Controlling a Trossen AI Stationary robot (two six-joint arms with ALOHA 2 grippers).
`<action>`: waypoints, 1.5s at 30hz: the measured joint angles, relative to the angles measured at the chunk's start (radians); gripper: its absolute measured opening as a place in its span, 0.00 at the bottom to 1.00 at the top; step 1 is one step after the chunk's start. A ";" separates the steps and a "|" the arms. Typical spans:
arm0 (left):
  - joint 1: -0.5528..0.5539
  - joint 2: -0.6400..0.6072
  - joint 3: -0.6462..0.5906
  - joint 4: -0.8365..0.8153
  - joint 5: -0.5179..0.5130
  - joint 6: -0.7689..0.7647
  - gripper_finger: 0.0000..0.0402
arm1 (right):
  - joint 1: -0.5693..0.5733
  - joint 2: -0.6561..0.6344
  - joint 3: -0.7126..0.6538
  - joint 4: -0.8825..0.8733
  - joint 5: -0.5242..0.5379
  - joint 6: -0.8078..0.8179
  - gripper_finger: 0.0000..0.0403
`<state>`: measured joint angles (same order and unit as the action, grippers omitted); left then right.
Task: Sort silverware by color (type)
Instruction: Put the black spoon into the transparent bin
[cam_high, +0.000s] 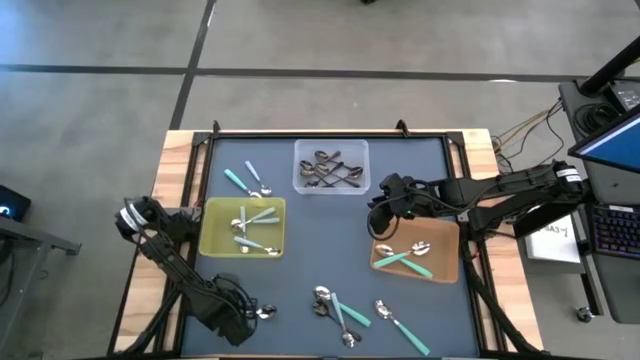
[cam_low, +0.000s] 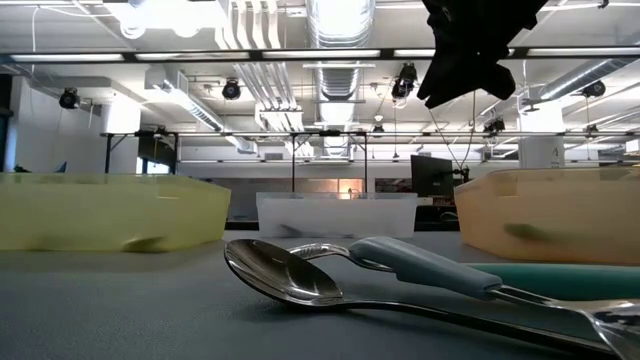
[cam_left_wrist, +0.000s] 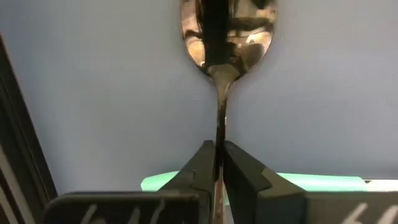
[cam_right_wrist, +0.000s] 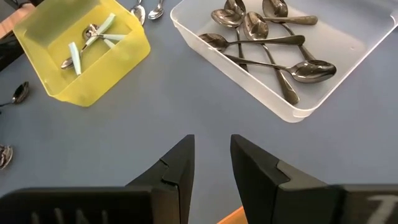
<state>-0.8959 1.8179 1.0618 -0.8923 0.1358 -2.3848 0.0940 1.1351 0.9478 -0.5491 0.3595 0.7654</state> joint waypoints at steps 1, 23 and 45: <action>0.000 -0.001 0.000 0.001 -0.004 0.004 0.02 | 0.000 0.000 0.000 0.000 0.000 0.000 0.24; 0.176 -0.217 0.151 0.000 -0.939 0.424 0.00 | 0.000 0.000 0.025 0.069 -0.159 0.019 0.24; 1.024 -0.288 0.155 0.621 -0.493 1.856 0.00 | 0.000 0.000 0.025 0.098 -0.203 0.060 0.24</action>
<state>0.1280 1.5298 1.2171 -0.2710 -0.3567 -0.5285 0.0940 1.1351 0.9726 -0.4509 0.1562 0.8252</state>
